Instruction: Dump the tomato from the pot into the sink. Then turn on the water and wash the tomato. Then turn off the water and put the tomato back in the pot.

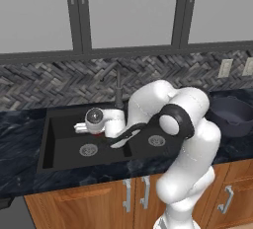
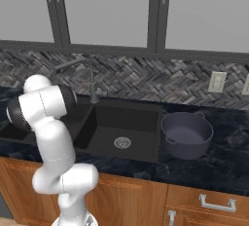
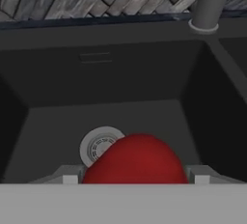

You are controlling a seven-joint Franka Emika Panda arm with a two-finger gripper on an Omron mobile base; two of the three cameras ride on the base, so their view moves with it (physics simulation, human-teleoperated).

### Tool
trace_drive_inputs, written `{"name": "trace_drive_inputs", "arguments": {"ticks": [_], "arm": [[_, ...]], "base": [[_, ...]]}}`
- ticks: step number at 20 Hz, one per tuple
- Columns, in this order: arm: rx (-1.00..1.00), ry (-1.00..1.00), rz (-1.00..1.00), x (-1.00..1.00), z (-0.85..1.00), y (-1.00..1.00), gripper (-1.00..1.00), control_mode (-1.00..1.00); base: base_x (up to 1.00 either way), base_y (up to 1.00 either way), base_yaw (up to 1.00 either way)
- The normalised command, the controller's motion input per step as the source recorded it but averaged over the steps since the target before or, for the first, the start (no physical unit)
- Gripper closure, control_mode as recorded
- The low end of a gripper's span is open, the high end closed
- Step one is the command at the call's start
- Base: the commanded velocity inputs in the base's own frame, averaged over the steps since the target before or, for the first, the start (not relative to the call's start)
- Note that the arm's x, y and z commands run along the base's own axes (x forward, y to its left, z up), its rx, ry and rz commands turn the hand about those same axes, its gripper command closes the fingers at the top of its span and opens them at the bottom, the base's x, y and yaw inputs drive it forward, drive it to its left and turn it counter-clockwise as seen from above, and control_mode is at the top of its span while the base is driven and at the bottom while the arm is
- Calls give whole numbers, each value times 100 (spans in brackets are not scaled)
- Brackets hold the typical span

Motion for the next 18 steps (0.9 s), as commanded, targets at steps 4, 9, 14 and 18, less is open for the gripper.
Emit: {"name": "trace_drive_inputs", "arguments": {"ticks": [4, 9, 14, 18], "arm": [[0, 11, 0, -38, 100, 2, 100, -100], [0, 8, 0, -51, 100, 0, 100, -100], [0, -5, -4, -62, 88, -10, 100, -100], [1, -2, -14, -56, 56, -47, 100, -100]], "base": [[0, 0, 0], [0, 0, 0], [0, 0, 0], [0, 0, 0]]}}
